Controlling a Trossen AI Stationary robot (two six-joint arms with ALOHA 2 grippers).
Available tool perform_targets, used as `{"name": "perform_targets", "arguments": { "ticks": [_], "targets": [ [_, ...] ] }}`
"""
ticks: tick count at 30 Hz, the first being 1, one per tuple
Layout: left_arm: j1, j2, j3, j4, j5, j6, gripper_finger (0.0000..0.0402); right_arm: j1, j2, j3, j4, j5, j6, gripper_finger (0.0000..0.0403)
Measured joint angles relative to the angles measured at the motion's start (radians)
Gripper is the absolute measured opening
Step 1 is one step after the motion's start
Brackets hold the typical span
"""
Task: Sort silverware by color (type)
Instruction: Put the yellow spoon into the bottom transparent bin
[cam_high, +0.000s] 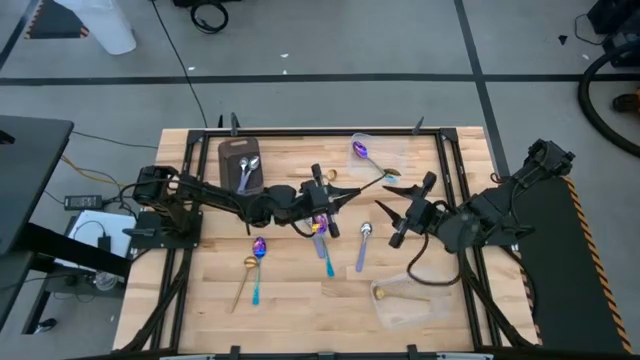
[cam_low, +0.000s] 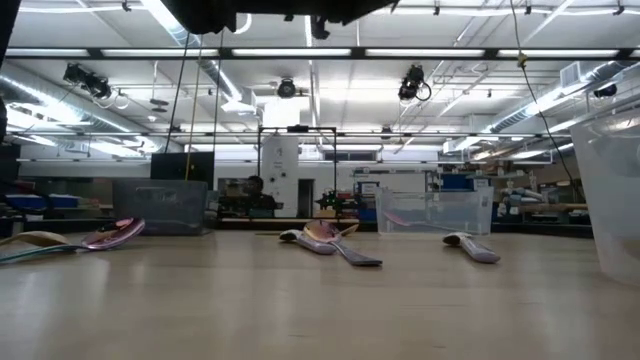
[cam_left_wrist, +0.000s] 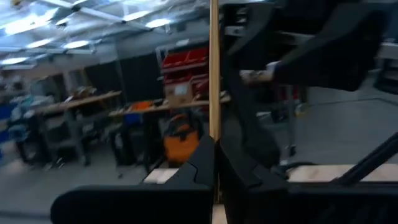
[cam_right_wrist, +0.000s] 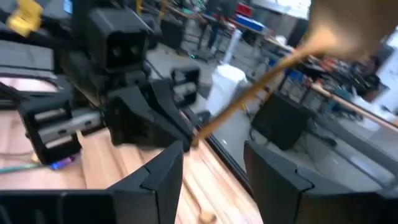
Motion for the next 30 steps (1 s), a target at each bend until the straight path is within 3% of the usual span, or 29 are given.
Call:
{"name": "perform_targets", "arguments": {
  "ticks": [7, 13, 21, 30],
  "targets": [
    [0.0, 0.0, 0.0, 0.081, 0.176, 0.011, 0.0012, -0.048, 0.0, 0.0, 0.237, -0.167, -0.245, 0.0179],
    [0.0, 0.0, 0.0, 0.125, 0.217, 0.01, 0.0012, -0.06, 0.0, 0.0, 0.364, -0.303, -0.377, 0.0178],
    [0.0, 0.0, 0.0, 0.137, 0.22, 0.01, 0.0013, -0.045, 0.0, 0.0, 0.509, -0.309, -0.511, 0.0142],
    [0.0, 0.0, 0.0, 0.142, 0.223, 0.014, 0.0015, -0.044, 0.0, 0.0, 0.536, -0.31, -0.549, 0.0056]
  ]
}}
